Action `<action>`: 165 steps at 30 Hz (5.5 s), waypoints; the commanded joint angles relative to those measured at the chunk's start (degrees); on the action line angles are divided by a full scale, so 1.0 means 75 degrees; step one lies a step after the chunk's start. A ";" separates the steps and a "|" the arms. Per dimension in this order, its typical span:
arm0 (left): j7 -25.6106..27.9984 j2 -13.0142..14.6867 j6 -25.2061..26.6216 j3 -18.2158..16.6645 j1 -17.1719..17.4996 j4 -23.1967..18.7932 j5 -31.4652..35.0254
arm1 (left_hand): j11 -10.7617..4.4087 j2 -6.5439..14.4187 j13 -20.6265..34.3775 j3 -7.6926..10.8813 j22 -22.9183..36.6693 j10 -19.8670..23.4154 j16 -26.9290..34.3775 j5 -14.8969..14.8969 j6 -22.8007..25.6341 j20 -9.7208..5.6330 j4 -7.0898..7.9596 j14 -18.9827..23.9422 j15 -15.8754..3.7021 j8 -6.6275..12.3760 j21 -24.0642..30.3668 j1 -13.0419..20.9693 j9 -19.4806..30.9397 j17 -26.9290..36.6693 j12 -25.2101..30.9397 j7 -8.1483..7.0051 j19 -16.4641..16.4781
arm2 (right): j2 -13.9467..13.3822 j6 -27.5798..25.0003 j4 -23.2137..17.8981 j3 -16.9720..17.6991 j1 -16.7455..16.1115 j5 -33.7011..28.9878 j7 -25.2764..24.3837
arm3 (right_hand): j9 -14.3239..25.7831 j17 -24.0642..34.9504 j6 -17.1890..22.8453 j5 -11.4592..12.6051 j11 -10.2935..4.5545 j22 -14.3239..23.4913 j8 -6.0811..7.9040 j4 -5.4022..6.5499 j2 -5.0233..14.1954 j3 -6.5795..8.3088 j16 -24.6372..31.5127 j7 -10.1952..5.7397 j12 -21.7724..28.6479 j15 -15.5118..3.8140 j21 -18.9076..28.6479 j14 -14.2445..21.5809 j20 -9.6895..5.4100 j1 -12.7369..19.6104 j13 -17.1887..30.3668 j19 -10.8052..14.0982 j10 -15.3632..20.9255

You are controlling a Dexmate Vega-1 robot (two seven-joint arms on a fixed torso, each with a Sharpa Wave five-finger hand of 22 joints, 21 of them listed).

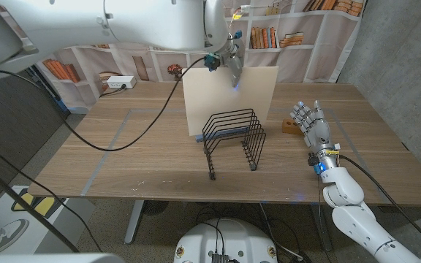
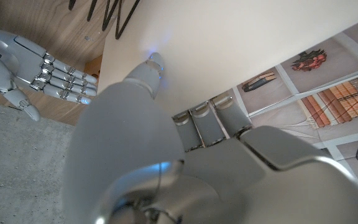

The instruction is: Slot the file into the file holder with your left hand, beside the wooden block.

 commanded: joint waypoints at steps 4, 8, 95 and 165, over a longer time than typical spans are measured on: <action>-0.0659 -0.0166 -0.0219 0.0045 0.0308 0.0268 0.0491 | 0.0001 0.0006 0.0043 0.0058 0.0011 -0.0046 0.0020 0.0067 0.0114 0.0015 0.0007 -0.0070 0.0013 -0.0032 -0.0010 -0.0032 0.0046 0.0014 0.0030 0.0180 -0.0017 | -0.0033 -0.0037 -0.0116 0.0031 -0.0066 -0.0078 -0.0098 | 0.0029 0.0028 0.0050 0.0049 -0.0019 0.0045 -0.0004 -0.0044 0.0073 0.0009 -0.0018 -0.0018 -0.0013 0.0017 -0.0020 0.0073 -0.0144 0.0002 0.0018 0.0075 0.0070; -0.0749 -0.0071 -0.0211 -0.0014 0.0452 0.0284 0.0533 | -0.0004 0.0003 0.0046 0.0069 0.0012 -0.0053 0.0017 0.0069 0.0126 0.0016 0.0007 -0.0093 0.0019 -0.0031 -0.0012 -0.0039 0.0047 0.0014 0.0028 0.0184 -0.0028 | -0.0039 -0.0086 -0.0124 0.0014 -0.0037 -0.0096 -0.0117 | 0.0029 0.0029 0.0050 0.0049 -0.0023 0.0046 -0.0005 -0.0045 0.0078 0.0009 -0.0020 -0.0013 -0.0014 0.0014 -0.0026 0.0068 -0.0145 0.0003 0.0018 0.0077 0.0068; -0.2700 -0.0538 -0.1388 -0.0144 0.1314 0.1531 0.2253 | 0.0046 0.0102 0.0138 0.0447 0.0062 -0.0984 -0.0072 0.0092 -0.0636 0.0267 0.0052 -0.1223 0.0362 -0.0391 -0.0272 -0.0225 0.0151 0.0044 -0.0174 0.0070 -0.1010 | 0.0121 -0.0072 -0.0107 -0.0036 -0.0089 -0.0192 -0.0376 | 0.0029 0.0030 0.0053 0.0043 -0.0021 0.0053 -0.0007 -0.0081 0.0118 -0.0008 -0.0022 -0.0025 -0.0013 0.0022 -0.0140 0.0076 -0.0142 0.0000 0.0018 0.0119 0.0086; -0.3123 0.0874 -0.2025 -0.2169 0.2758 0.0160 0.2747 | 0.0640 -0.0521 -0.0318 -0.0484 0.0055 -0.5440 0.0043 -0.0336 -0.3752 0.1109 0.1038 -0.5623 0.1439 -0.1375 -0.1046 -0.2631 -0.0064 0.0167 -0.0176 0.0022 -0.3913 | 0.0066 -0.0416 -0.0441 -0.0096 -0.0007 -0.0587 -0.0867 | 0.0029 0.0027 0.0063 0.0038 -0.0031 0.0059 -0.0007 -0.0123 0.0152 -0.0013 -0.0027 -0.0045 -0.0020 0.0023 -0.0217 0.0073 -0.0130 0.0022 0.0017 0.0140 0.0080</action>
